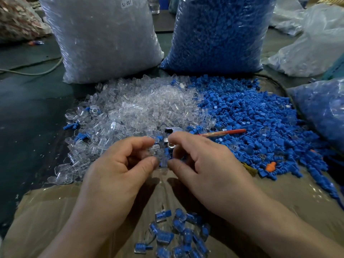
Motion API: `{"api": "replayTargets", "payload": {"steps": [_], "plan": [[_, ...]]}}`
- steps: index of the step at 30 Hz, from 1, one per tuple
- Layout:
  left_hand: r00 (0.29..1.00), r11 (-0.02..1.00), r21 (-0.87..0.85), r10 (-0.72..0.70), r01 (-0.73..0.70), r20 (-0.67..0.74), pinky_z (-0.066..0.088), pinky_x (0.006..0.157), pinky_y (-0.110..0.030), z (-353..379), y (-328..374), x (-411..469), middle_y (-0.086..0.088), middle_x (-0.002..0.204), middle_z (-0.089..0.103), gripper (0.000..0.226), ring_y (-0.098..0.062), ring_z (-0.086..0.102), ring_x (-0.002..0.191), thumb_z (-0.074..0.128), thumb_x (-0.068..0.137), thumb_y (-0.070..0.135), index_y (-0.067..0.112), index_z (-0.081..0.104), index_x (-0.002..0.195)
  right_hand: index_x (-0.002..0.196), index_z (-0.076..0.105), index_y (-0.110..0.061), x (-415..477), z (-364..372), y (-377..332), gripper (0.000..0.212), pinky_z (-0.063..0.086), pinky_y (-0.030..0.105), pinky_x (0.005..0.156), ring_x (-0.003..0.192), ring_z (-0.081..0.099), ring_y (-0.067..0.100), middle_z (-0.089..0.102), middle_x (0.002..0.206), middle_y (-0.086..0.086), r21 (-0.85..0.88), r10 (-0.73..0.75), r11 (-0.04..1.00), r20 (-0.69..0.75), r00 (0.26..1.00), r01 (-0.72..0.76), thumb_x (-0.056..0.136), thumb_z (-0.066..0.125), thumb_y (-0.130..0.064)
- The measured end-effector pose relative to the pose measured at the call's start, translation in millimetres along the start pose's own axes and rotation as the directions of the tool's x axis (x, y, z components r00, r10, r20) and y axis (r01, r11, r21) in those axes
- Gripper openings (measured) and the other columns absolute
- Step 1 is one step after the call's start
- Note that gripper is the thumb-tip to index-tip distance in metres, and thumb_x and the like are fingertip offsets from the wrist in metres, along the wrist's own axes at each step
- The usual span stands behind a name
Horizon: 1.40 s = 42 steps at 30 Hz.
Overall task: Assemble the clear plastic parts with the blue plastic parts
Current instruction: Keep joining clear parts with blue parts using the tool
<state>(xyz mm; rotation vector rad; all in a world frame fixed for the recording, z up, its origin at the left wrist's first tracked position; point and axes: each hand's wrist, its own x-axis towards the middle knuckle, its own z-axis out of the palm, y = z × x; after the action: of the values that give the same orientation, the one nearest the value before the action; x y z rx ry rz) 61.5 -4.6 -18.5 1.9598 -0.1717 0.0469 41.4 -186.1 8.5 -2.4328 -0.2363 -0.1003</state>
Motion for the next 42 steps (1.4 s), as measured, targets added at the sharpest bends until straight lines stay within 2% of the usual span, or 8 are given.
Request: {"api": "replayTargets", "payload": {"steps": [5,10,15,20,29,33,36,42], "plan": [[1.000,1.000,-0.012,-0.025,0.025,0.010,0.059,0.063,-0.039,-1,-1,0,0.008,0.078,0.072,0.045,-0.014,0.068,0.065,0.066,0.053,0.065,0.047,0.066,0.094,0.089,0.050,-0.036,-9,-32,4,0.027,0.052,0.035,0.067,0.068,0.053,0.003,0.054,0.076,-0.016,-0.377,0.078,0.924,0.006,0.997,-0.070,0.087,0.035,-0.058],[0.999,0.998,-0.039,-0.050,0.050,0.013,0.050,0.046,-0.021,-1,4,-2,0.004,0.070,0.071,0.036,-0.007,0.063,0.053,0.066,0.058,0.062,0.043,0.068,0.089,0.092,0.052,-0.034,-13,-44,6,0.038,0.051,0.032,0.065,0.072,0.054,0.009,0.054,0.076,-0.014,-0.563,0.210,0.819,0.109,0.972,-0.114,0.087,0.038,-0.069],[0.999,0.997,-0.053,-0.052,0.053,0.018,0.052,0.050,-0.015,-1,2,-2,0.008,0.072,0.073,0.032,-0.007,0.070,0.061,0.059,0.067,0.062,0.046,0.070,0.092,0.124,0.039,-0.039,-16,-23,-2,0.046,0.028,0.027,0.048,0.071,0.044,0.017,0.048,0.085,-0.014,-0.567,0.098,0.824,0.124,0.987,-0.011,0.089,0.037,-0.068],[0.994,0.980,-0.172,-0.090,0.098,0.054,0.059,0.064,-0.022,1,-11,-2,0.004,0.087,0.076,0.042,-0.014,0.075,0.076,0.074,0.068,0.059,0.044,0.071,0.107,0.136,0.031,-0.035,-5,1,-2,0.046,0.024,0.029,0.045,0.074,0.052,0.024,0.050,0.094,-0.005,-0.587,0.016,0.808,0.126,0.992,0.062,0.096,0.038,-0.057],[0.990,0.980,-0.152,-0.135,0.127,-0.046,0.060,0.070,-0.047,1,-13,-1,0.004,0.080,0.077,0.040,-0.019,0.076,0.070,0.074,0.060,0.062,0.037,0.071,0.090,0.103,0.045,-0.033,4,14,5,0.017,0.022,0.027,0.039,0.057,0.032,0.014,0.039,0.075,-0.012,-0.549,-0.071,0.827,0.113,0.991,0.122,0.092,0.058,-0.035],[0.986,0.996,0.058,-0.054,0.063,-0.155,0.057,0.056,-0.030,-6,-1,-2,0.012,0.079,0.071,0.039,-0.007,0.068,0.065,0.069,0.064,0.068,0.041,0.069,0.092,0.114,0.049,-0.034,6,15,6,0.023,0.025,0.026,0.038,0.057,0.038,0.018,0.044,0.083,-0.008,-0.547,-0.082,0.821,0.176,0.981,0.167,0.093,0.059,-0.032],[0.992,0.994,0.030,-0.098,0.100,-0.073,0.052,0.047,-0.023,-6,8,-4,0.006,0.069,0.070,0.039,-0.011,0.064,0.055,0.061,0.060,0.064,0.039,0.069,0.090,0.109,0.048,-0.033,7,11,5,0.015,0.031,0.029,0.042,0.060,0.039,0.017,0.038,0.085,-0.009,-0.530,-0.076,0.830,0.205,0.976,0.176,0.096,0.055,-0.029],[0.996,0.980,0.195,-0.065,0.052,0.062,0.048,0.055,-0.025,1,9,-10,0.020,0.074,0.071,0.017,0.000,0.065,0.066,0.058,0.077,0.053,0.044,0.062,0.091,0.099,0.037,-0.032,-1,2,5,0.020,0.039,0.033,0.047,0.063,0.038,0.014,0.039,0.091,-0.008,-0.503,-0.065,0.849,0.207,0.976,0.163,0.095,0.056,-0.026]]}}
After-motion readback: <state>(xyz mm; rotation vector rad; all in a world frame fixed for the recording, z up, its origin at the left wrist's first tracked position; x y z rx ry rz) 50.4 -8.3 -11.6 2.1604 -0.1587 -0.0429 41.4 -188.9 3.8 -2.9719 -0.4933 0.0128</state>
